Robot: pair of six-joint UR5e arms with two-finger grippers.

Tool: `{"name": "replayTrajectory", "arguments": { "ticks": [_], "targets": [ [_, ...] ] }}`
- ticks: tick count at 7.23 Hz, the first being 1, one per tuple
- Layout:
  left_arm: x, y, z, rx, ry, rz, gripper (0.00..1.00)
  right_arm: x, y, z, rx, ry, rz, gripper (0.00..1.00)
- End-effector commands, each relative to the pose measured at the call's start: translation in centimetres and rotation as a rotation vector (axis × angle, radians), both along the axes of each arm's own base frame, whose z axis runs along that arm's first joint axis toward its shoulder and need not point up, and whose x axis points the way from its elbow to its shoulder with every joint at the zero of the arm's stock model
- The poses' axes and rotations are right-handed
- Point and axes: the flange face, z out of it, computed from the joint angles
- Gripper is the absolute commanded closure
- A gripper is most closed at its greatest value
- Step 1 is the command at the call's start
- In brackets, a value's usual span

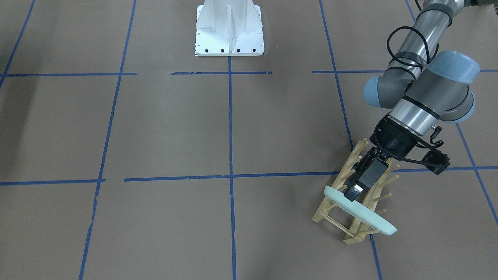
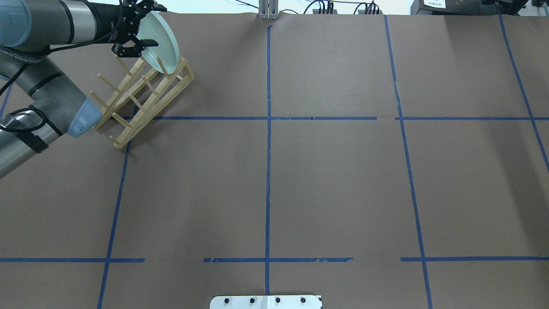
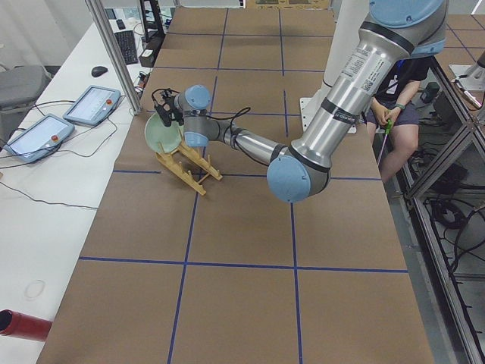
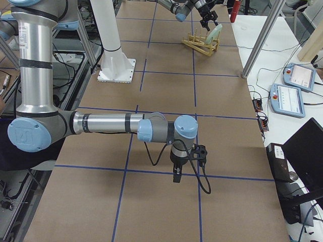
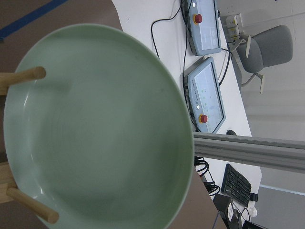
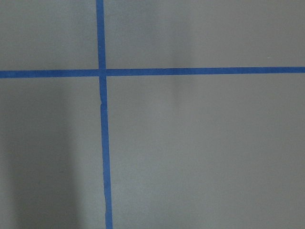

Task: Place plate on table
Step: 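Close the left gripper on the top rim of the green plate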

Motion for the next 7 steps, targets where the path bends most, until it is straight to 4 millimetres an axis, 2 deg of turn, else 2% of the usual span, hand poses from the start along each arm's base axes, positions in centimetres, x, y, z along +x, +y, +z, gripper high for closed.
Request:
{"name": "replayTrajectory", "arguments": {
  "ticks": [1, 2, 6, 7],
  "targets": [
    [0.22, -0.42, 0.31, 0.013, -0.021, -0.005, 0.29, 0.02, 0.02, 0.05, -0.002, 0.0, 0.0, 0.0],
    [0.22, -0.42, 0.31, 0.016, -0.023, -0.005, 0.39, 0.02, 0.01, 0.04, 0.0, 0.0, -0.001, 0.0],
    [0.12, -0.45, 0.3, 0.039, -0.039, -0.004, 0.69, -0.05, 0.0, 0.04, 0.0, 0.0, -0.002, 0.0],
    [0.02, -0.5, 0.3, 0.039, -0.039, -0.006, 0.82, 0.02, 0.01, 0.04, -0.001, 0.0, 0.0, 0.0]
  ]
}}
